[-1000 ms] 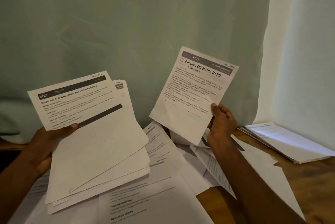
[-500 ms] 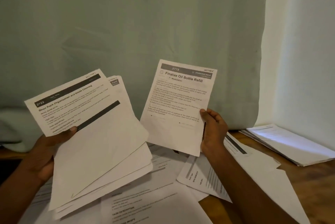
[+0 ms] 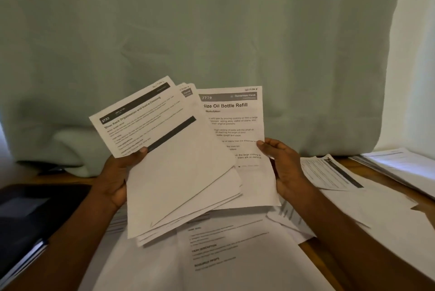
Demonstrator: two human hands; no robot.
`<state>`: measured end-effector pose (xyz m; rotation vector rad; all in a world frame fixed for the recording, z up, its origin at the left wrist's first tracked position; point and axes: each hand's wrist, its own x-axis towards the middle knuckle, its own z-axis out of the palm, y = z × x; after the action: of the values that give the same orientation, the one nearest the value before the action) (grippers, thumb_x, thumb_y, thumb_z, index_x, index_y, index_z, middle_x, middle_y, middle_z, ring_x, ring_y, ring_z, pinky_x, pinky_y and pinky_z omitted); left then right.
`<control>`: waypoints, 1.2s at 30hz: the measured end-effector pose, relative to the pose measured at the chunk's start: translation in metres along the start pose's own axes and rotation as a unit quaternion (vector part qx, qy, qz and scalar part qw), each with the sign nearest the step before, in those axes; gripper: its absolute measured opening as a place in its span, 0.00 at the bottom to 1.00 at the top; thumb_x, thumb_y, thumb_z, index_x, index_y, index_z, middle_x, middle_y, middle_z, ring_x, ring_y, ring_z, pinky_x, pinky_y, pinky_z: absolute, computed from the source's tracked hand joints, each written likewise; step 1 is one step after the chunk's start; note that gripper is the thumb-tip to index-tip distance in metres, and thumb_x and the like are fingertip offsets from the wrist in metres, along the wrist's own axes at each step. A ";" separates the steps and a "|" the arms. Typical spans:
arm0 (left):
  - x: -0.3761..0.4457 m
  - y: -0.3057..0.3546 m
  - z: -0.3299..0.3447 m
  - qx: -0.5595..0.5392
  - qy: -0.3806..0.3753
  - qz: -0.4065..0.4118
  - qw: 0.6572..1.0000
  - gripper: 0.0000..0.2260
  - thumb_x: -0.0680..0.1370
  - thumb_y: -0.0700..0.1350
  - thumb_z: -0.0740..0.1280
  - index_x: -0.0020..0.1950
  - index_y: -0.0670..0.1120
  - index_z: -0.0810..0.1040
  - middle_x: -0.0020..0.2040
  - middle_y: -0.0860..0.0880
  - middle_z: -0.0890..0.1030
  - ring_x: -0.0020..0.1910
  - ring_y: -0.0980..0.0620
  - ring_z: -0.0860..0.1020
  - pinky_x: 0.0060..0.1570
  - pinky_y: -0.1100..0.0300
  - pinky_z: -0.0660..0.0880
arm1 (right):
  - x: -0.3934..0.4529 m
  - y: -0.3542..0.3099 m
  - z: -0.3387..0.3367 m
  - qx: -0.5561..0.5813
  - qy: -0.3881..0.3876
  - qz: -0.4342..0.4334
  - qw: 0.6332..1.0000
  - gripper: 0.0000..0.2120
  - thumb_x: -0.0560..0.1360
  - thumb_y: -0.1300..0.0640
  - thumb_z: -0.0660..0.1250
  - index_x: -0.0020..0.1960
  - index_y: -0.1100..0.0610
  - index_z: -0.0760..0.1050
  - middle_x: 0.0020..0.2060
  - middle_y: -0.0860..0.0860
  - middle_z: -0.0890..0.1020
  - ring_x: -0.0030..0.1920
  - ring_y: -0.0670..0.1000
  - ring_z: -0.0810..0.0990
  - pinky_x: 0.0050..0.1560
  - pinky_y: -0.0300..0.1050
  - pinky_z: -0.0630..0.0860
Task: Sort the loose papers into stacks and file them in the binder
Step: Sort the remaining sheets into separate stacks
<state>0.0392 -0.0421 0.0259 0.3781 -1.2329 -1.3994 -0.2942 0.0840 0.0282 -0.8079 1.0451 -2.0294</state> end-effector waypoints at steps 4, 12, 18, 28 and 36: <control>0.005 -0.002 -0.007 0.046 -0.002 0.024 0.999 0.39 0.67 0.44 0.81 0.76 0.44 0.72 0.70 0.42 0.77 0.69 0.42 0.76 0.70 0.41 0.71 | -0.008 0.005 0.008 -0.026 -0.036 0.020 0.999 0.15 0.73 0.64 0.76 0.58 0.64 0.81 0.51 0.60 0.87 0.52 0.61 0.86 0.54 0.58 0.84; 0.002 -0.028 0.013 0.095 -0.018 -0.005 0.995 0.37 0.63 0.39 0.84 0.70 0.45 0.75 0.61 0.51 0.84 0.66 0.47 0.79 0.54 0.63 0.80 | -0.021 0.031 0.023 -0.054 -0.151 0.120 0.980 0.16 0.81 0.52 0.67 0.66 0.58 0.79 0.60 0.59 0.84 0.59 0.60 0.84 0.62 0.57 0.79; -0.010 -0.027 0.038 0.110 -0.075 0.001 0.991 0.31 0.72 0.36 0.76 0.74 0.44 0.73 0.68 0.46 0.80 0.68 0.44 0.78 0.63 0.53 0.76 | -0.029 0.041 0.032 -0.117 -0.179 0.048 0.976 0.23 0.73 0.56 0.78 0.67 0.55 0.78 0.58 0.54 0.85 0.61 0.59 0.83 0.63 0.58 0.79; -0.022 -0.015 0.069 0.230 -0.035 0.071 0.970 0.18 0.78 0.34 0.71 0.62 0.54 0.79 0.53 0.61 0.86 0.54 0.59 0.83 0.54 0.64 0.80 | -0.033 0.001 0.040 -0.111 -0.105 -0.134 0.979 0.12 0.77 0.57 0.73 0.59 0.47 0.79 0.53 0.45 0.87 0.54 0.48 0.85 0.56 0.47 0.82; -0.024 -0.020 0.054 0.145 -0.023 -0.030 0.989 0.17 0.75 0.40 0.73 0.63 0.47 0.81 0.59 0.48 0.85 0.60 0.46 0.83 0.58 0.53 0.81 | -0.029 0.038 0.025 -0.147 -0.150 -0.004 0.978 0.33 0.67 0.54 0.82 0.70 0.54 0.76 0.60 0.50 0.85 0.61 0.53 0.83 0.69 0.57 0.75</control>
<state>-0.0084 -0.0016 0.0201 0.5900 -1.4786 -1.2868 -0.2471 0.0802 0.0017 -1.2314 1.1779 -1.7095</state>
